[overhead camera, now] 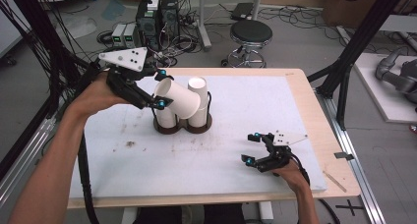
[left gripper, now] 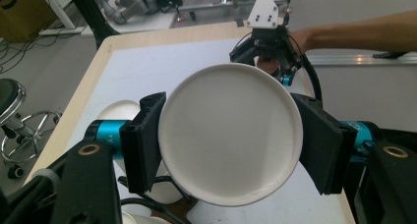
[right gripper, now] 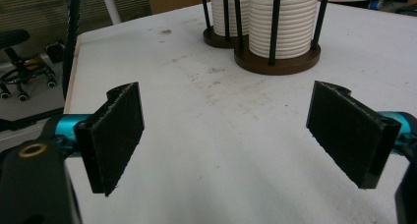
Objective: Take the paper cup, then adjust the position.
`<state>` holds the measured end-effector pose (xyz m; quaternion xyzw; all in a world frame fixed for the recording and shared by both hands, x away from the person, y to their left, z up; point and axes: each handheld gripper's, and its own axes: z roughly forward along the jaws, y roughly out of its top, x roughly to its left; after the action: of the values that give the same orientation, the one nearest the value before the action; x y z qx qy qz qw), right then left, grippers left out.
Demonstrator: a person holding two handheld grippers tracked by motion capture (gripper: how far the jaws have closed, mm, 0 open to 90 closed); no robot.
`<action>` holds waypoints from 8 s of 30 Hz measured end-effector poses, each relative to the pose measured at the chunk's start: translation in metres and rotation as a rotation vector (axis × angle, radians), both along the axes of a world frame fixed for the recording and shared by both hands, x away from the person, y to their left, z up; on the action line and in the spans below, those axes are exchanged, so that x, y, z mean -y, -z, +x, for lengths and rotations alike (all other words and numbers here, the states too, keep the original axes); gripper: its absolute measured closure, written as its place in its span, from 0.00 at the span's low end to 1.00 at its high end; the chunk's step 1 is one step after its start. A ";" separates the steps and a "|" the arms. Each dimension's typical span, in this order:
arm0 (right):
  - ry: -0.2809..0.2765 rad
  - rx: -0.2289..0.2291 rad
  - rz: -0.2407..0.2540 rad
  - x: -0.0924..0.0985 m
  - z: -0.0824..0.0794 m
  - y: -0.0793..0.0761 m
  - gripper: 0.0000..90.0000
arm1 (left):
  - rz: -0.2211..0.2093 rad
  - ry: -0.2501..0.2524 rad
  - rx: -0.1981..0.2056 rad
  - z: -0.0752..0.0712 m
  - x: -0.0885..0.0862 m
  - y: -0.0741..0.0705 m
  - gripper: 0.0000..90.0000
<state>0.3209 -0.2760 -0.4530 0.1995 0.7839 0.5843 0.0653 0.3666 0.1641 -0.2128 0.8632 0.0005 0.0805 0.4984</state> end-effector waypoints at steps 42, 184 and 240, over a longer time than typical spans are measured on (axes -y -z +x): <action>-0.004 0.001 -0.017 -0.002 0.001 0.000 0.17 | -0.264 -0.059 -0.103 -0.042 -0.041 0.112 0.37; -0.427 0.038 -0.253 -0.164 0.025 -0.122 0.17 | -0.363 0.001 -0.135 -0.045 0.003 0.161 0.37; -0.392 0.020 -0.124 -0.162 0.016 -0.092 0.17 | -0.464 -0.008 -0.132 -0.046 -0.001 0.162 0.37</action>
<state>0.3371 -0.1142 -0.3610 0.0328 0.8416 0.5383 -0.0298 0.3202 0.1653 -0.3747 0.7291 0.0551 0.0238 0.6818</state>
